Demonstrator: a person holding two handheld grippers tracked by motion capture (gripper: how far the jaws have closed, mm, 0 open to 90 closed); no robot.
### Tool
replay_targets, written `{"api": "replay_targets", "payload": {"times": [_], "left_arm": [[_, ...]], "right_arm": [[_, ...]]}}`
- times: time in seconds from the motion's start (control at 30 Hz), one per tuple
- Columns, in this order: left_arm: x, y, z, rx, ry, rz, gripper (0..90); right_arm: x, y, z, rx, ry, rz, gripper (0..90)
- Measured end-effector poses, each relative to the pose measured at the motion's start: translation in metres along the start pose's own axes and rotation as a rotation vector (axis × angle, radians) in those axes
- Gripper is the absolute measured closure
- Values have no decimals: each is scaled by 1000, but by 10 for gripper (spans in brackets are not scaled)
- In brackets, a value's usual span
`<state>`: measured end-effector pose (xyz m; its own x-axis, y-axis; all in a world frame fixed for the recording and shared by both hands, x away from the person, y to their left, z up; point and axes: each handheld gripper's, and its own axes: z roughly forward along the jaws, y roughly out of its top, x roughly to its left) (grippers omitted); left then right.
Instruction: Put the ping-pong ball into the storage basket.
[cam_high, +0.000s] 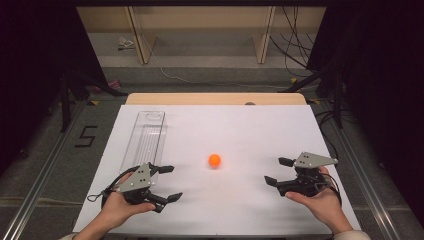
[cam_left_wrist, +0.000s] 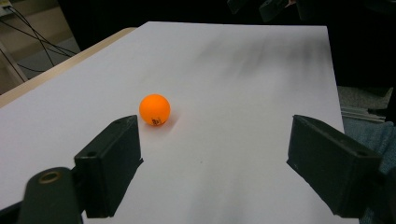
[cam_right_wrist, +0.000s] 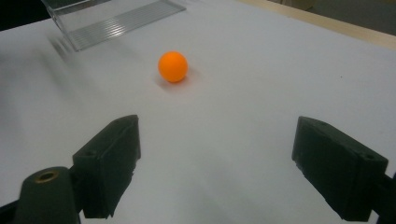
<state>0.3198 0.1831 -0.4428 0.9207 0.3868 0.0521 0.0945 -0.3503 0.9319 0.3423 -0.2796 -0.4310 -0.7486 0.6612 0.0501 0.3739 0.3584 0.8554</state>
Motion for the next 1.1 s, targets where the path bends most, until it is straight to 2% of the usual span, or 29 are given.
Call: {"api": "replay_targets", "payload": {"times": [0.5,1.1], "left_arm": [[-1,0,0,0,-2,3,168],[-2,0,1,2,-9,10,168]], "right_arm": [[4,2,5,3,19,-5,163],[5,9,20,3,33,-9,163]]}}
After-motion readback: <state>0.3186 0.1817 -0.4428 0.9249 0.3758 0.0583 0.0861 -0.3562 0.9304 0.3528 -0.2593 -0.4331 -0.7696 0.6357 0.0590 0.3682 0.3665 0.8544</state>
